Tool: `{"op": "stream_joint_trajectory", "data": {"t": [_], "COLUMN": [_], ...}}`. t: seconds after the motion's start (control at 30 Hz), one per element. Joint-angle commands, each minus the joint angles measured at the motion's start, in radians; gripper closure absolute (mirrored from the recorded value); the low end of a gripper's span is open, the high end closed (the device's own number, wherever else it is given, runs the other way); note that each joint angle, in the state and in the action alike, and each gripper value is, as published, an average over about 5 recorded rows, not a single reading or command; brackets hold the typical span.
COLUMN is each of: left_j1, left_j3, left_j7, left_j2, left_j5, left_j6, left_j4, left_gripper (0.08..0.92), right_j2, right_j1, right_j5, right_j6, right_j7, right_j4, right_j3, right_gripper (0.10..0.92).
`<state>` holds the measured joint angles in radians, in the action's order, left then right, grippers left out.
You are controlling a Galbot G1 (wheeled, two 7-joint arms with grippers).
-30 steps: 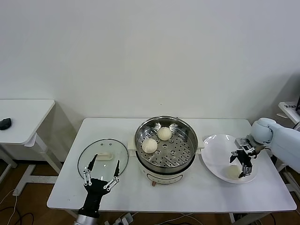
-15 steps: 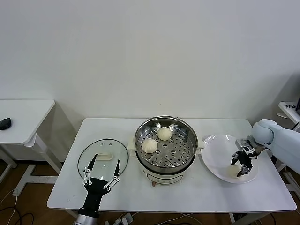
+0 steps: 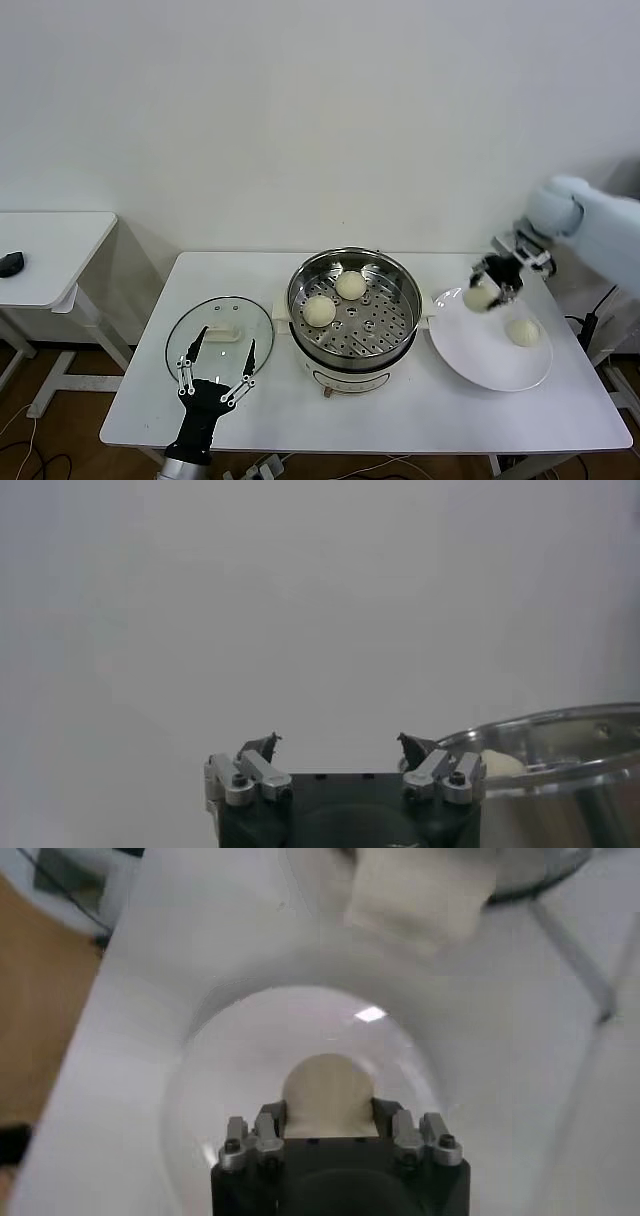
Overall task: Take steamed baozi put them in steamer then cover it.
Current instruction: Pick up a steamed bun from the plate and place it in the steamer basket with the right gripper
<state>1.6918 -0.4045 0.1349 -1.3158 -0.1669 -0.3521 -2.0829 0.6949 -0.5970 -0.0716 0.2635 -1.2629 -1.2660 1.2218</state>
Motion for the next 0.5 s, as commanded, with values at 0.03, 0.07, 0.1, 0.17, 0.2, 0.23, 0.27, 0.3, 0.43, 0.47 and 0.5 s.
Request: {"op": "stream_joint_trajectory", "data": {"t": [0.03,0.07,0.1,0.17,0.2,0.23,0.27,0.3,0.43,0.47,0.5], "left_j1": [0.0,-0.001,-0.001,-0.002,-0.002,-0.002,-0.002,-0.002,-0.003,-0.003,-0.003], "left_j3": [0.002,0.003,0.003,0.004,0.004,0.005,0.005,0.004,0.003,0.003,0.002], "left_j7": [0.0,0.0,0.0,0.001,0.001,0.001,0.001,0.002,0.003,0.003,0.004], "left_j2": [0.003,0.003,0.004,0.004,0.004,0.004,0.003,0.002,-0.001,-0.002,-0.002], "left_j5": [0.0,0.0,0.0,0.0,0.0,-0.001,-0.001,-0.001,0.0,0.0,0.0], "left_j6": [0.005,0.005,0.006,0.007,0.007,0.007,0.007,0.007,0.007,0.007,0.007], "left_j4": [-0.006,-0.007,-0.008,-0.01,-0.01,-0.01,-0.009,-0.009,-0.007,-0.007,-0.006], "left_gripper": [0.177,0.177,0.177,0.177,0.177,0.177,0.177,0.177,0.177,0.177,0.177], "right_j2": [0.112,0.124,0.136,0.158,0.169,0.179,0.19,0.201,0.236,0.244,0.25], "right_j1": [-0.262,-0.262,-0.26,-0.25,-0.241,-0.231,-0.219,-0.207,-0.16,-0.145,-0.131], "right_j5": [-0.044,-0.042,-0.036,-0.001,0.027,0.057,0.086,0.111,0.157,0.167,0.177], "right_j6": [0.165,0.172,0.181,0.208,0.226,0.244,0.261,0.274,0.3,0.308,0.315], "right_j7": [0.026,0.035,0.044,0.057,0.059,0.06,0.059,0.06,0.076,0.08,0.083], "right_j4": [-0.195,-0.218,-0.24,-0.276,-0.292,-0.306,-0.321,-0.337,-0.388,-0.395,-0.4], "right_j3": [0.12,0.121,0.123,0.12,0.114,0.106,0.097,0.09,0.086,0.085,0.085], "right_gripper": [0.414,0.414,0.414,0.414,0.414,0.414,0.414,0.414,0.414,0.414,0.414]}}
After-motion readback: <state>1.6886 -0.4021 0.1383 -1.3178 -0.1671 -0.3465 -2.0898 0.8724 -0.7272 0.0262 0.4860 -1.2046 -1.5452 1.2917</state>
